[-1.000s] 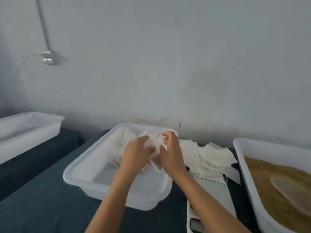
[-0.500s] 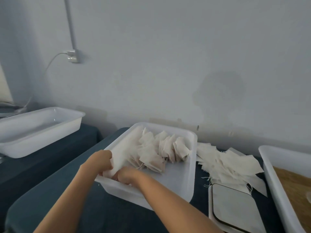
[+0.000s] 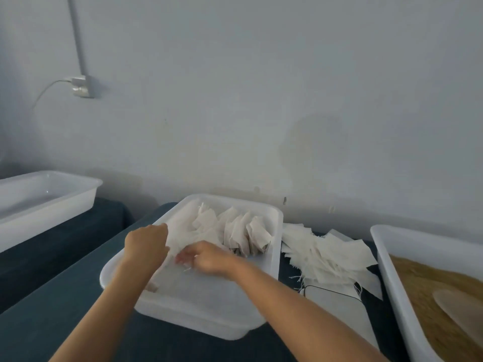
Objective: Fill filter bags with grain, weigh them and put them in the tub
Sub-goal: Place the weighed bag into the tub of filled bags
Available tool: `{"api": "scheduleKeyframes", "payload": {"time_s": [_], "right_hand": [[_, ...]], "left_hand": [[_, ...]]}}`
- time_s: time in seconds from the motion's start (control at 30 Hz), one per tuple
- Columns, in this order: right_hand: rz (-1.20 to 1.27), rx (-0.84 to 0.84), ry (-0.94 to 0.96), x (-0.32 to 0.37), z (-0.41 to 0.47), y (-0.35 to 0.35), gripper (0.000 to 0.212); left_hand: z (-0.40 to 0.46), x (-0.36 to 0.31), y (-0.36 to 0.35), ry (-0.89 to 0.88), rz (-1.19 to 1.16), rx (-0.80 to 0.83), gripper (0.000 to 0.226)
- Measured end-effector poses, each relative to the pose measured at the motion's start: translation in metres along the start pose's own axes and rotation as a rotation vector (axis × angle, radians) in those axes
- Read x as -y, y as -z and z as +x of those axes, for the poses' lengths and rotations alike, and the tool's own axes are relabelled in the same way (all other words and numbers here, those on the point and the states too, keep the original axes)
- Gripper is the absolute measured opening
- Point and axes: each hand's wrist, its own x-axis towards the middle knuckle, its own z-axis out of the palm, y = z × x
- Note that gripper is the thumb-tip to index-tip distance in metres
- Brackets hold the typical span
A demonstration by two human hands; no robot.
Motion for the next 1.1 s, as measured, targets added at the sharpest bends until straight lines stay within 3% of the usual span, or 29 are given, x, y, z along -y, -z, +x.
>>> {"api": "scheduleKeyframes", "payload": {"time_s": [0.17,0.3,0.37,0.47,0.53,0.73,0.87,1.03,1.1], "right_hand": [[0.016,-0.493,-0.027,-0.060,-0.054,0.096,0.031],[-0.253,-0.835,-0.307,-0.135,-0.093,0.142,0.020],[-0.369,-0.839,-0.518,-0.167,-0.105,0.152,0.020],[-0.349,-0.702,-0.751,-0.195,-0.113,0.149,0.060],[-0.240,-0.691,-0.806,-0.205,-0.112,0.144,0.071],[-0.369,-0.676,-0.835,-0.211,-0.110,0.144,0.034],[-0.559,-0.662,-0.792,-0.202,-0.118,0.151,0.027],[-0.623,-0.850,-0.597,-0.171,-0.151,0.191,0.010],[-0.516,-0.937,-0.531,-0.160,-0.177,0.212,0.023]], "left_hand": [[0.007,-0.047,0.011,-0.076,-0.145,-0.085,0.020],[0.008,-0.078,0.011,-0.106,-0.198,-0.101,0.020],[0.008,-0.088,0.008,-0.115,-0.202,-0.099,0.018],[0.009,-0.096,0.002,-0.131,-0.195,-0.069,0.018],[0.010,-0.096,-0.001,-0.125,-0.198,-0.058,0.018],[0.007,-0.098,0.000,-0.122,-0.206,-0.071,0.006],[-0.001,-0.106,0.014,-0.135,-0.248,-0.141,0.008],[-0.021,-0.150,0.053,-0.228,-0.721,-0.228,0.009],[-0.034,-0.184,0.072,-0.331,-0.945,-0.169,0.002]]}}
